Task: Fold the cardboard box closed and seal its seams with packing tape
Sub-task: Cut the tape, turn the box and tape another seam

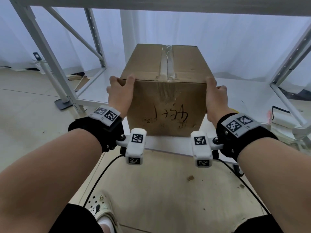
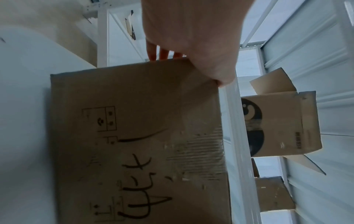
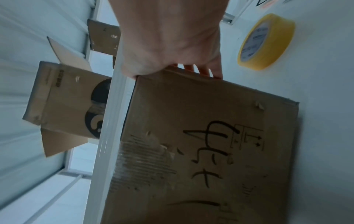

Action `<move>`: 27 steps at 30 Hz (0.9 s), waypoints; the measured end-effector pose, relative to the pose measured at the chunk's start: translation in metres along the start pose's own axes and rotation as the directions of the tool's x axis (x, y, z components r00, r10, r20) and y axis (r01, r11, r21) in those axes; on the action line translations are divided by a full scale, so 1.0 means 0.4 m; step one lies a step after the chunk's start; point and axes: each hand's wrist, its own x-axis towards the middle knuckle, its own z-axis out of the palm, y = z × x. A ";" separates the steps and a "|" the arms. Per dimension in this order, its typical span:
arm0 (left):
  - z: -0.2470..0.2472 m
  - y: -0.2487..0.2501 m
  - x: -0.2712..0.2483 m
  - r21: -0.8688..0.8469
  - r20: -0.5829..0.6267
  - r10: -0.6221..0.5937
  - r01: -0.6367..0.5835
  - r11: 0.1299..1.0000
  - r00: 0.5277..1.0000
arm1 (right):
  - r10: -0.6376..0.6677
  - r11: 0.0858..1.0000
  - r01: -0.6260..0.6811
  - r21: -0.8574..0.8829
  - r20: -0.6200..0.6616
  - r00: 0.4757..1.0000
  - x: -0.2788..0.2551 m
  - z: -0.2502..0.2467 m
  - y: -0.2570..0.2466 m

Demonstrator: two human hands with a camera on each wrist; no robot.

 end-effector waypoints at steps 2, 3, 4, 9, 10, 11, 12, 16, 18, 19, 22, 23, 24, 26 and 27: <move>0.009 -0.014 -0.010 0.085 0.004 -0.005 0.005 0.996 1.000 | -0.048 0.998 0.048 -0.051 0.000 0.999 0.007 -0.009 0.009; 0.014 -0.023 -0.016 0.099 -0.001 -0.015 0.015 0.995 1.000 | -0.087 0.991 0.087 -0.101 0.013 0.996 0.008 -0.011 0.013; 0.017 -0.027 -0.022 0.103 -0.014 -0.012 0.013 0.995 1.000 | -0.147 0.977 0.150 -0.154 0.028 0.989 0.003 -0.011 0.013; 0.034 0.021 -0.027 0.481 0.142 0.598 -0.583 0.655 0.789 | -0.639 0.477 0.594 -0.648 0.208 0.741 0.027 0.026 -0.004; 0.048 0.036 -0.038 0.461 0.306 0.658 -0.712 0.530 0.688 | -0.641 0.455 0.623 -0.637 0.251 0.725 0.029 0.030 -0.005; 0.066 0.047 -0.052 0.434 0.469 0.648 -0.796 0.422 0.599 | -0.633 0.464 0.631 -0.622 0.266 0.727 0.031 0.030 -0.003; 0.087 0.055 -0.060 0.429 0.594 0.606 -0.846 0.318 0.529 | -0.631 0.468 0.631 -0.618 0.266 0.729 0.034 0.030 0.001; 0.126 0.103 -0.008 0.511 0.783 0.347 -0.852 0.113 0.516 | -0.621 0.473 0.627 -0.619 0.271 0.736 0.031 0.027 -0.003; 0.137 0.133 0.026 0.504 0.837 0.210 -0.861 0.066 0.506 | -0.617 0.471 0.629 -0.619 0.279 0.736 0.031 0.027 -0.007; 0.146 0.142 0.037 0.508 0.848 0.153 -0.861 0.032 0.507 | -0.615 0.467 0.632 -0.618 0.286 0.734 0.030 0.028 -0.007; 0.175 0.153 0.044 0.541 0.836 0.096 -0.841 0.016 0.540 | -0.627 0.477 0.655 -0.586 0.296 0.721 0.036 0.028 -0.004; 0.178 0.149 0.040 0.550 0.828 0.116 -0.835 0.026 0.549 | -0.632 0.487 0.667 -0.564 0.299 0.715 0.040 0.026 0.000; 0.176 0.142 0.034 0.557 0.817 0.156 -0.830 0.034 0.555 | -0.642 0.489 0.679 -0.547 0.301 0.705 0.044 0.025 0.005; 0.161 0.119 0.014 0.565 0.789 0.269 -0.825 0.034 0.552 | -0.667 0.463 0.706 -0.535 0.314 0.675 0.046 0.025 0.014; 0.152 0.104 0.001 0.570 0.773 0.321 -0.821 0.029 0.548 | -0.681 0.451 0.720 -0.527 0.318 0.659 0.044 0.024 0.018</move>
